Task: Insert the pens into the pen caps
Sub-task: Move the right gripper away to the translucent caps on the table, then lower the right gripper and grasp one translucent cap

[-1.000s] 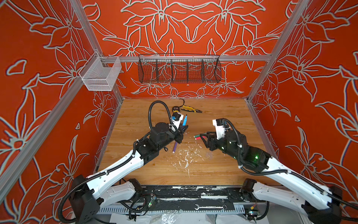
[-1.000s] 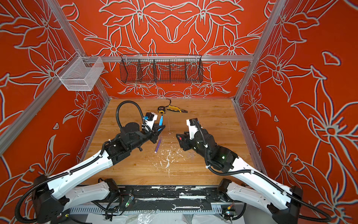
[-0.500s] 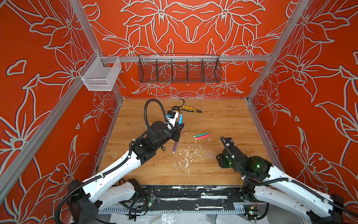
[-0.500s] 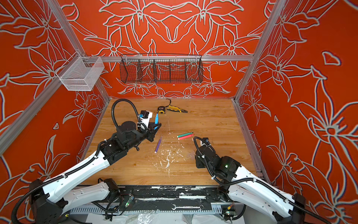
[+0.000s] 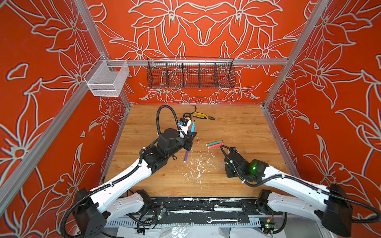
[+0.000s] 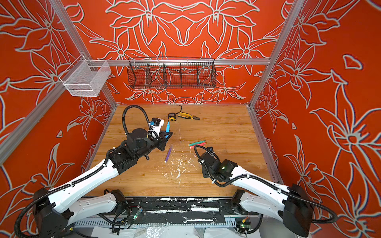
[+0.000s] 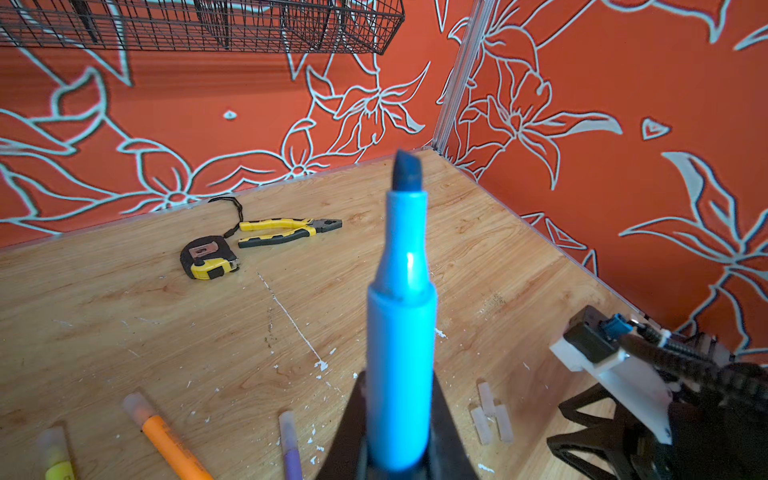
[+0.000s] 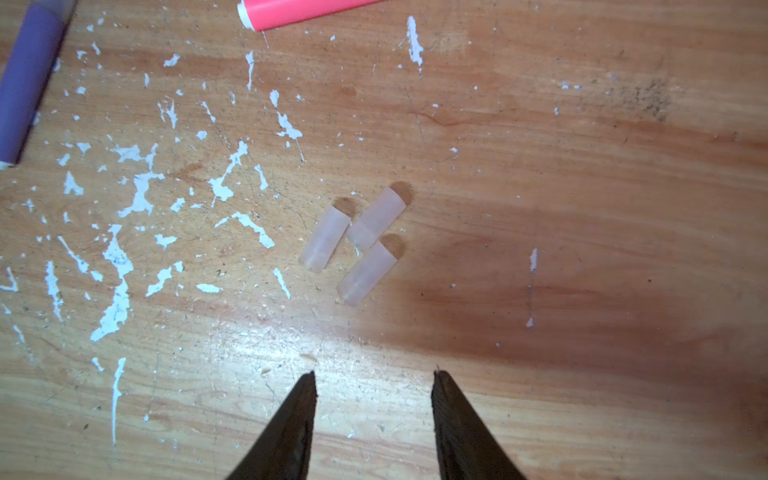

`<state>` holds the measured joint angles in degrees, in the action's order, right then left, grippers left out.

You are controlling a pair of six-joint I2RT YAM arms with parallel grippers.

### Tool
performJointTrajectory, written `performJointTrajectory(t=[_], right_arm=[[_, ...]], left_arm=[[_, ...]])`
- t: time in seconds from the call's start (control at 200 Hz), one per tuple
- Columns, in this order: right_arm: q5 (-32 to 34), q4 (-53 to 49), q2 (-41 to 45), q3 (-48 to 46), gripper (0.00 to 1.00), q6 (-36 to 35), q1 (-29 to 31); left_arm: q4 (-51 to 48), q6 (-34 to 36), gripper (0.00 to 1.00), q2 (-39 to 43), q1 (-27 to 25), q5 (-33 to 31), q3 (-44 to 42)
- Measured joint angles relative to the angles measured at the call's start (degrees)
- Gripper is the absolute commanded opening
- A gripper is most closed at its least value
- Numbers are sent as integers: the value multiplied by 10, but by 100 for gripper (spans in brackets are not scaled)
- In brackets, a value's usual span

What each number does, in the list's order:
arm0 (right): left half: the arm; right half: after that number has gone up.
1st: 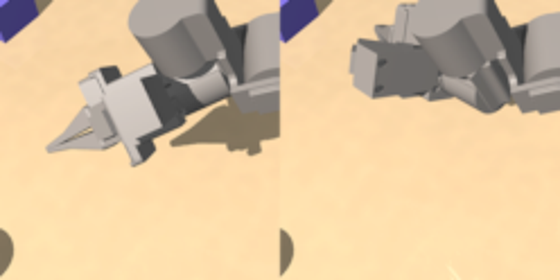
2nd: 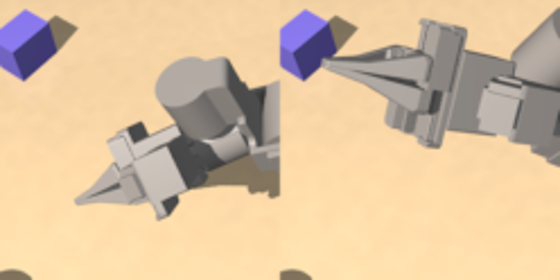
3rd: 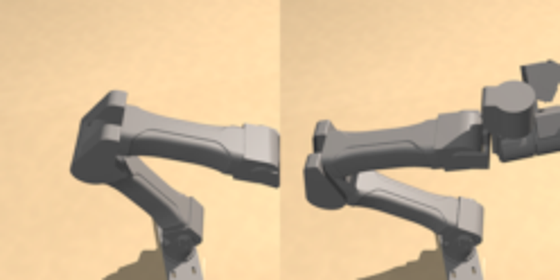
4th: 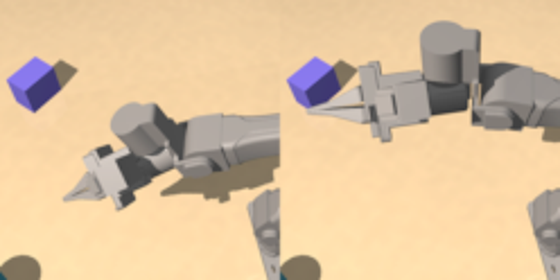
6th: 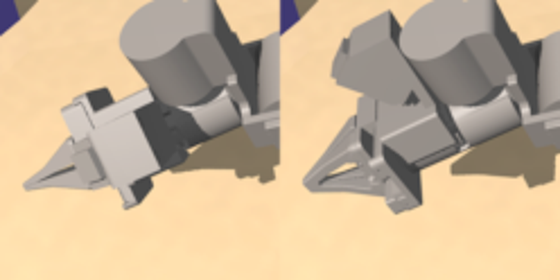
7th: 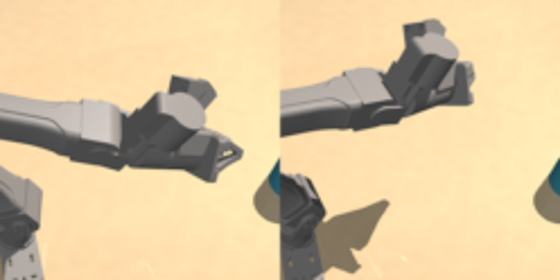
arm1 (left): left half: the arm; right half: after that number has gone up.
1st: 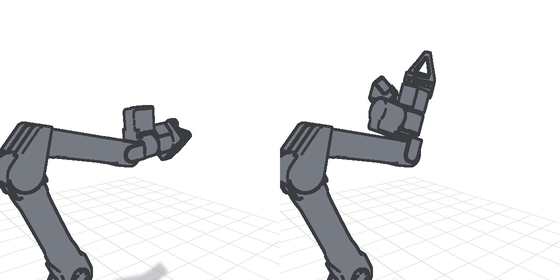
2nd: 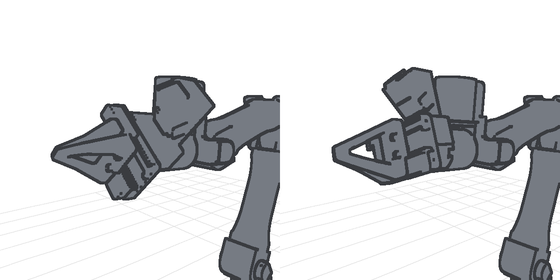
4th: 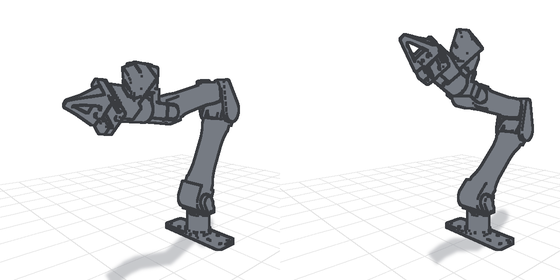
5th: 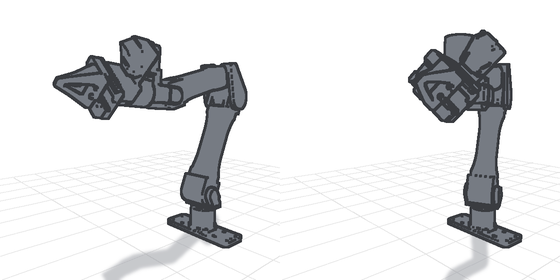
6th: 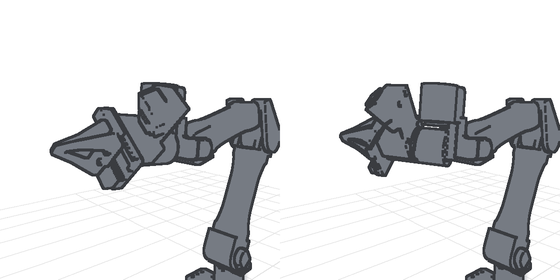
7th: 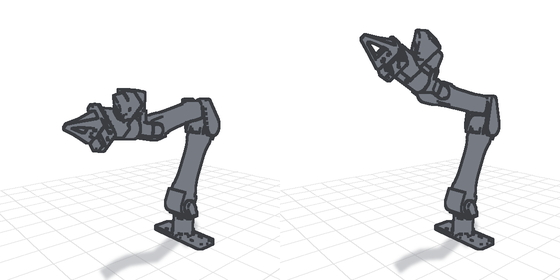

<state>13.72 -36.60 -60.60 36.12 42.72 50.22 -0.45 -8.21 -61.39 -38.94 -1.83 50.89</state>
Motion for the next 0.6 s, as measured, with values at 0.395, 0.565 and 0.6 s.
performJointTrajectory(t=[0.395, 0.565, 0.6], right_arm=[[12, 60, -137, 11, 51, 0, -7], [20, 72, -176, 17, 50, 0, -19], [24, 72, -180, 17, 50, 0, -22]], left_arm=[[0, 0, 0, 0, 4, 0, 0], [0, 0, 0, 1, 4, 0, 0], [0, 0, 0, 2, 5, 0, 0]])
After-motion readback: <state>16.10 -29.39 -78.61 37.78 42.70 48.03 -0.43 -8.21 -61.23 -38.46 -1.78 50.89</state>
